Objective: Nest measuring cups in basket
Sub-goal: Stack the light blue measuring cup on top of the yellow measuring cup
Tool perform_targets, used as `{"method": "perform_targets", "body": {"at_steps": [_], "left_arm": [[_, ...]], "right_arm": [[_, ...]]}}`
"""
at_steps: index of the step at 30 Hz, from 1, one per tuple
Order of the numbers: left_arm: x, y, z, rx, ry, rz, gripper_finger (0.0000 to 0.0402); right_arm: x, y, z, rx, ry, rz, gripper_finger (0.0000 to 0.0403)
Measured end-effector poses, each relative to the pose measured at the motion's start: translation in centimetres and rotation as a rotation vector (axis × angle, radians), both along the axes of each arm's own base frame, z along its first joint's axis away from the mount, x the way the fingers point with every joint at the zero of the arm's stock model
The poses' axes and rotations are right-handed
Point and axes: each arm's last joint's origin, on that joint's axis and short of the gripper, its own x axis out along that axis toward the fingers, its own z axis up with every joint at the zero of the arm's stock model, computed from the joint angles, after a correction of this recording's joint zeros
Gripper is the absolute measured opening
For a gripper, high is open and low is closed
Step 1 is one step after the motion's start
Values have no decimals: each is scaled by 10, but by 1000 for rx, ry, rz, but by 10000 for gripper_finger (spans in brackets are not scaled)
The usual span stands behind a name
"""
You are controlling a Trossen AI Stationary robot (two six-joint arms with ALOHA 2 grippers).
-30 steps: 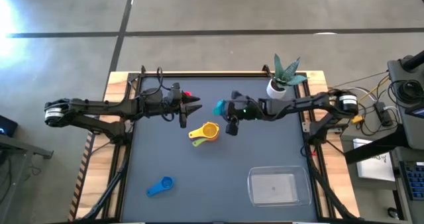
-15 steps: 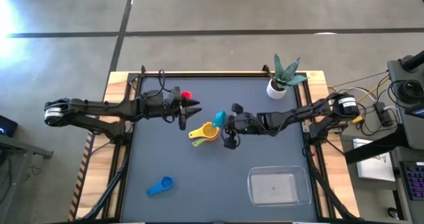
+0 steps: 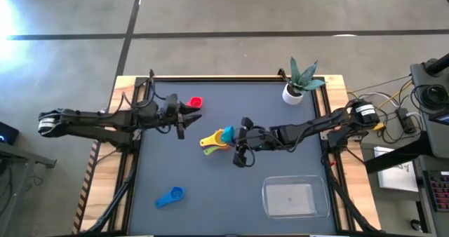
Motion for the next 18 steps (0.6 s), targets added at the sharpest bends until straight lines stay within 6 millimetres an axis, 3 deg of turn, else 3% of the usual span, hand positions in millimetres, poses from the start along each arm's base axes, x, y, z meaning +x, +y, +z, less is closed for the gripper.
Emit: {"method": "perform_targets", "body": {"at_steps": [5,18], "left_arm": [[-3,0,-3,1,3,0,136],[-4,0,-9,0,23,-1,136]], "right_arm": [[16,4,3,-4,32,6,11],[66,6,-28,-92,322,6,11]]}}
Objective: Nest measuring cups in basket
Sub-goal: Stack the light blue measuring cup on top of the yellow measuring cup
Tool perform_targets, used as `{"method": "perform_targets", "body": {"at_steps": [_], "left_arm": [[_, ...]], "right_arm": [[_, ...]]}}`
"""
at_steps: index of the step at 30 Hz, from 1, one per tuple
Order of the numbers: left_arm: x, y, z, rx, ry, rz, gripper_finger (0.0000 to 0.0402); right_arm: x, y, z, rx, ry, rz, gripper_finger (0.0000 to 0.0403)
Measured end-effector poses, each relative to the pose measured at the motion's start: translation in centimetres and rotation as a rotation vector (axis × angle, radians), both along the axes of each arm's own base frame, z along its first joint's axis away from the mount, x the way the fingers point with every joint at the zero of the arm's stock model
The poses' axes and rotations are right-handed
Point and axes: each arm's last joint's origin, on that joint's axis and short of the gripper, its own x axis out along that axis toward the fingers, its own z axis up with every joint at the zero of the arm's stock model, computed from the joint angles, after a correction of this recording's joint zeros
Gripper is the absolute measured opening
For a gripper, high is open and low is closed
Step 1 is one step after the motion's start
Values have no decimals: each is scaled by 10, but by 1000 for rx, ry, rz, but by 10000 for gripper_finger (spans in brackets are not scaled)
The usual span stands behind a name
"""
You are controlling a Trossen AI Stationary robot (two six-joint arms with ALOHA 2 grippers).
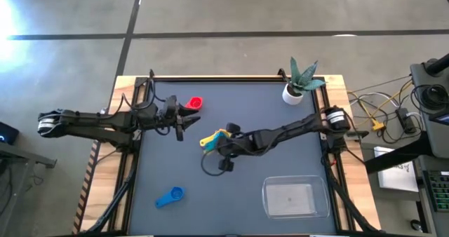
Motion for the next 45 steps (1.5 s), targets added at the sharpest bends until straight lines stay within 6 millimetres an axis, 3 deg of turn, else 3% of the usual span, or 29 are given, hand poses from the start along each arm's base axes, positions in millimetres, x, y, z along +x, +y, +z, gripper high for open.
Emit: {"method": "perform_targets", "body": {"at_steps": [7,12,45], "left_arm": [[0,0,0,0,2,0,136],[1,0,-1,7,5,-2,136],[1,1,-2,12,12,13,136]], "right_arm": [[3,-15,12,-63,98,9,11],[4,-28,13,6,111,25,11],[2,-42,-1,19,200,159,26]]}}
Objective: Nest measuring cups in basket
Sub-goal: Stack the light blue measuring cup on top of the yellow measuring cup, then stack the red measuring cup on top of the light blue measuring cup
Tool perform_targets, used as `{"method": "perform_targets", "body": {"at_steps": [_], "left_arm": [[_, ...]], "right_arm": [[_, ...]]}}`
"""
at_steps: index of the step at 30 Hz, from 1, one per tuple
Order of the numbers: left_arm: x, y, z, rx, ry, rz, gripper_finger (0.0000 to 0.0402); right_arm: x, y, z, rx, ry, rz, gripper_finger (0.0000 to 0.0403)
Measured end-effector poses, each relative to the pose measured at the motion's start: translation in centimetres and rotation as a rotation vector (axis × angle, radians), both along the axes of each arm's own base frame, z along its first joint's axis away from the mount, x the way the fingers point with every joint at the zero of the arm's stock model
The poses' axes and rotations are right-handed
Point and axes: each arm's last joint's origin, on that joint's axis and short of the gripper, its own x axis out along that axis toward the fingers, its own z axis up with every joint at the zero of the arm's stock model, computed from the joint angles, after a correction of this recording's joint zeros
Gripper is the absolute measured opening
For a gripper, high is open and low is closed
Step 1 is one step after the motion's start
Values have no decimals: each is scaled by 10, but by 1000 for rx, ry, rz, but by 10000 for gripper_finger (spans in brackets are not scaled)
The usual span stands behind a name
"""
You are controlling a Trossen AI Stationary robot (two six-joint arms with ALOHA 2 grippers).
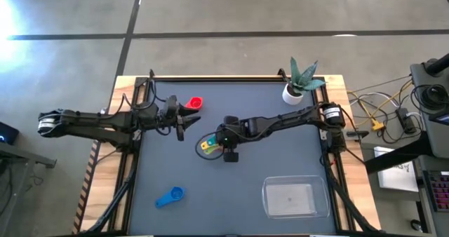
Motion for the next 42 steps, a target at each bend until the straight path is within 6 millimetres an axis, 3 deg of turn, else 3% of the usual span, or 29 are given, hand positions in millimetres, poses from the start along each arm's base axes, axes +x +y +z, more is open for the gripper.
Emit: {"method": "perform_targets", "body": {"at_steps": [13,18,26,32,42], "left_arm": [[0,0,0,3,4,0,136],[0,0,-1,2,15,0,136],[0,0,-1,2,15,0,136],[1,0,-2,-3,18,1,136],[0,1,-15,-75,142,19,136]], "right_arm": [[0,1,1,17,0,-7,113],[-6,7,13,15,-13,12,128],[-25,22,41,30,-63,27,128],[-42,43,47,1,-96,36,120],[-91,70,58,73,-236,53,105]]}}
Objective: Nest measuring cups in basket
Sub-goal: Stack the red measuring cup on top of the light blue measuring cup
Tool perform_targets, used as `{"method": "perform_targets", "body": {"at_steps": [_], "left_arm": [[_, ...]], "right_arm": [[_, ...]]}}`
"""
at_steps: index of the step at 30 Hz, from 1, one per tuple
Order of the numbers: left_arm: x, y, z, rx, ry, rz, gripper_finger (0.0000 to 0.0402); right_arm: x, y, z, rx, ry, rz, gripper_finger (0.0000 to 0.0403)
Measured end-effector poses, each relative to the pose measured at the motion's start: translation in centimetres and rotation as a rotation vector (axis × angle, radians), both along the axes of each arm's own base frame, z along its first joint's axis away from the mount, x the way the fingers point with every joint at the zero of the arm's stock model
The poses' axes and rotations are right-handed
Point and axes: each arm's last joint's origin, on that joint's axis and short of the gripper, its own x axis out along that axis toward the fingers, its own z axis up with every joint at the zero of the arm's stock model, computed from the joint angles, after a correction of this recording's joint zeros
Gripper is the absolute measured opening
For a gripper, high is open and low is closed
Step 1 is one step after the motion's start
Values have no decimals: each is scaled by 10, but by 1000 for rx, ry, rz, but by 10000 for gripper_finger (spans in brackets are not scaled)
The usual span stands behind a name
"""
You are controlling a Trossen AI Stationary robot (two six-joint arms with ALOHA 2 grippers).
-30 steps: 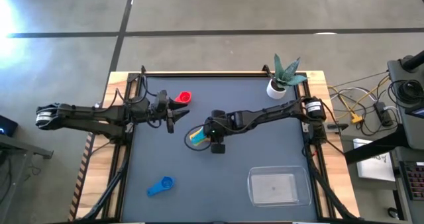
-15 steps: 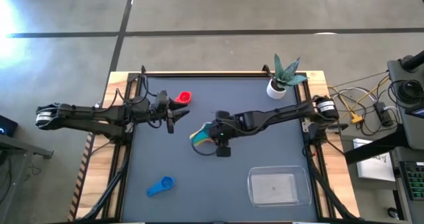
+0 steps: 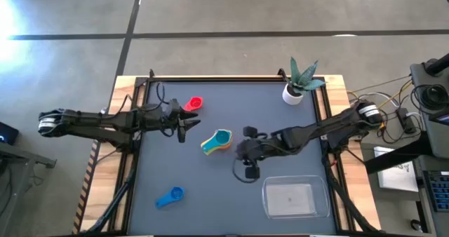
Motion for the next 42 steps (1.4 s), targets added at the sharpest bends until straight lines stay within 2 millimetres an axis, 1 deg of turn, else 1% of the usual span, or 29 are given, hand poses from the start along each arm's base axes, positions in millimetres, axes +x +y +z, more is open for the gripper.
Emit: {"method": "perform_targets", "body": {"at_steps": [2,5,8,11,15,20,26,30,34,42], "left_arm": [[-3,3,0,-11,95,33,136],[-8,9,10,-24,238,119,136],[-10,15,20,-3,365,174,136],[-8,22,25,43,450,173,136],[1,32,19,97,558,161,140],[9,47,8,75,625,185,163],[9,60,-7,29,644,155,206],[11,67,-12,18,656,167,228],[14,75,-17,27,663,179,235],[17,85,-24,10,674,184,236]], "right_arm": [[-11,2,0,29,-55,5,102],[-25,2,-2,48,-129,-6,100],[-35,1,-8,68,-170,-13,100],[-41,-1,-9,89,-205,-19,100],[-43,0,-10,97,-232,-18,100],[-44,3,-13,97,-227,-4,100],[-46,7,-15,99,-221,12,100],[-47,8,-15,99,-219,15,100],[-46,8,-14,98,-222,13,100],[-45,8,-11,111,-233,8,100]]}}
